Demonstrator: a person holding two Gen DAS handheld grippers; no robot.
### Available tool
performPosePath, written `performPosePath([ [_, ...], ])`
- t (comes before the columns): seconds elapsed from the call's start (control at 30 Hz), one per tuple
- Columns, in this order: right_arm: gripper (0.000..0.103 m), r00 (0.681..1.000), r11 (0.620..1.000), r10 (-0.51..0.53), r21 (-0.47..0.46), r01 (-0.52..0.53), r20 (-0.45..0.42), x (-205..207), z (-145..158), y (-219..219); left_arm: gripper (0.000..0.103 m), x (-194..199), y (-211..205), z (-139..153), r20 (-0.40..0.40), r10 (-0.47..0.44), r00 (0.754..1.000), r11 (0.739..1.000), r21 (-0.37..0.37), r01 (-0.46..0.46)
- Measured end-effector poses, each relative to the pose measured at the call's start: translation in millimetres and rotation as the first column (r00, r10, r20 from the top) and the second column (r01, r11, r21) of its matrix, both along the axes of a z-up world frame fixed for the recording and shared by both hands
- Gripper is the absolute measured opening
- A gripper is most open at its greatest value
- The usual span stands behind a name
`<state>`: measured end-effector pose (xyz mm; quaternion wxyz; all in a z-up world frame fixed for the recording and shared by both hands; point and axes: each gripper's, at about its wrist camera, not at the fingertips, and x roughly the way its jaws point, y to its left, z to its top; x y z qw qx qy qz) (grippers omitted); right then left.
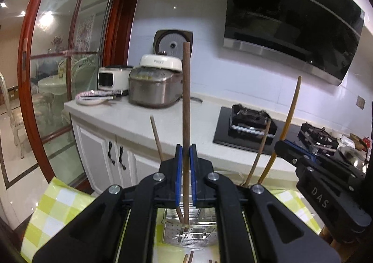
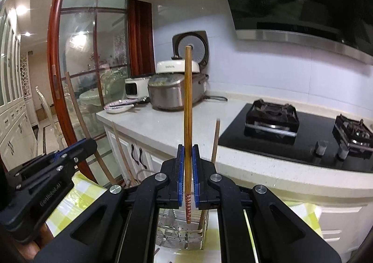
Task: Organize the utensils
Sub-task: 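Carry both chopsticks upright over the wire rack with both tools, then open both tools to drop the chopsticks into the rack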
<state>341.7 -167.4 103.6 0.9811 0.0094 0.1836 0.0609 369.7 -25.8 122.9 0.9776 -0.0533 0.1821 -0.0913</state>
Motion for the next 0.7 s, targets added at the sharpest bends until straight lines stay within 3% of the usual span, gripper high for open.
performPosePath([
  [0.43,0.008,0.997,0.998,-0.061,-0.020,0.060,-0.045,13.5,-37.0,-7.5,0.007,18.5,-12.2,-36.4,-0.059,0.054,0.997,0.995,0.082,-0.049],
  [0.5,0.008,0.997,0.998,-0.065,-0.019,0.064,-0.050,13.4,-40.1,-9.4,0.013,18.7,-12.8,-38.5,-0.067,0.052,0.996,0.995,0.086,-0.046],
  [0.6,0.009,0.996,0.998,-0.066,-0.015,0.065,-0.052,11.9,-41.3,-12.5,0.030,15.5,-10.9,-41.2,-0.060,0.059,0.996,0.994,0.092,-0.053],
  [0.7,0.024,0.997,0.998,-0.070,-0.003,0.070,-0.042,6.5,-40.0,-16.5,0.039,7.7,-7.9,-41.4,-0.043,0.069,0.997,0.993,0.101,-0.064],
])
